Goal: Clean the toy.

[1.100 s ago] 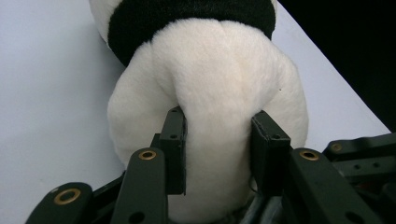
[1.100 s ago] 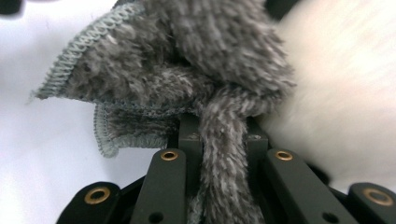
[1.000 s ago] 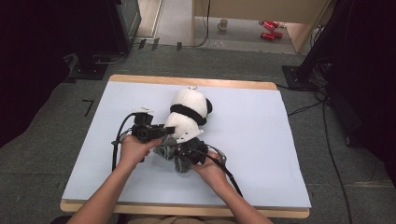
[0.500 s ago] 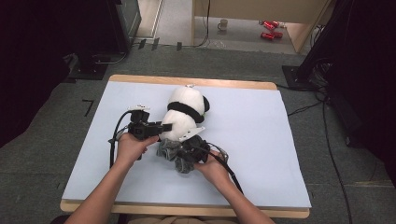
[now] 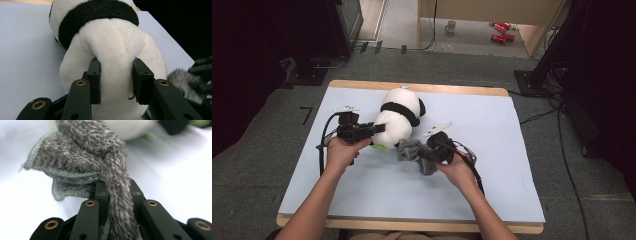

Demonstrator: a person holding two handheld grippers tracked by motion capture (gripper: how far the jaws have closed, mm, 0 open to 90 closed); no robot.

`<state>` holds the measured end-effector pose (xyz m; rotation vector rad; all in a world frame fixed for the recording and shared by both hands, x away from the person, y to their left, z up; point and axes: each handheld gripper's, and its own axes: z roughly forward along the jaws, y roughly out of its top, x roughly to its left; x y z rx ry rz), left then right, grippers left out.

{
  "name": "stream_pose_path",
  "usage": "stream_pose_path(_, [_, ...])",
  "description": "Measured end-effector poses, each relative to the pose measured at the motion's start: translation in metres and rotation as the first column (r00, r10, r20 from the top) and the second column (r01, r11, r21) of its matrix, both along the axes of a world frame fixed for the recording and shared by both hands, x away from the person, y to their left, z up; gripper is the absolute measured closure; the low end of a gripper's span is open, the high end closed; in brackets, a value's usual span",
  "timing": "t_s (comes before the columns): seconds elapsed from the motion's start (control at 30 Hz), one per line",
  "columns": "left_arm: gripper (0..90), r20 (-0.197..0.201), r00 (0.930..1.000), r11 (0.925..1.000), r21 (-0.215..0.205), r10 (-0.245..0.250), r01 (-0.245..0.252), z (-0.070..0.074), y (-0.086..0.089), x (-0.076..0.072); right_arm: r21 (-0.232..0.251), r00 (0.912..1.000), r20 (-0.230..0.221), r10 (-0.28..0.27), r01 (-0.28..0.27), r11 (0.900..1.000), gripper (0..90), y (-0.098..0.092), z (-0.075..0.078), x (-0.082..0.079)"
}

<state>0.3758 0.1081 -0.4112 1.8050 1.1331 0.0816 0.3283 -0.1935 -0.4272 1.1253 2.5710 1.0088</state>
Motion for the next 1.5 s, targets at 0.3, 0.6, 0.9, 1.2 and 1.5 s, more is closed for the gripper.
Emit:
stream_pose_path(0.3, [63.2, 0.016, 0.9994, 0.9982, 0.051, -0.031, 0.030, -0.008, 0.000, -0.002, 0.094, 0.9763, 0.008, -0.216, 0.215, 0.972, 76.3, -0.068, 0.004, 0.020])
stream_pose_path(0.6, [58.9, 0.038, 0.9964, 0.9962, 0.045, -0.075, 0.074, -0.017, 0.003, -0.002, 0.100, 0.9459, -0.032, -0.323, 0.324, 0.941, 74.7, -0.099, -0.014, 0.031])
stream_pose_path(0.9, [50.4, 0.075, 0.9925, 0.9945, 0.047, -0.097, 0.093, -0.019, 0.003, -0.003, -0.001, 0.9580, -0.049, -0.283, 0.283, 0.959, 69.1, -0.078, -0.042, 0.039])
stream_pose_path(1.2, [47.6, 0.071, 0.9932, 0.9948, 0.049, -0.092, 0.089, -0.020, 0.004, -0.003, -0.003, 0.9204, -0.083, -0.382, 0.383, 0.924, 68.2, -0.093, -0.042, 0.043])
stream_pose_path(1.5, [34.7, 0.078, 0.9919, 0.9941, 0.049, -0.100, 0.096, -0.016, 0.001, -0.004, 0.032, 0.9301, -0.090, -0.356, 0.360, 0.932, 45.0, -0.099, -0.042, 0.044])
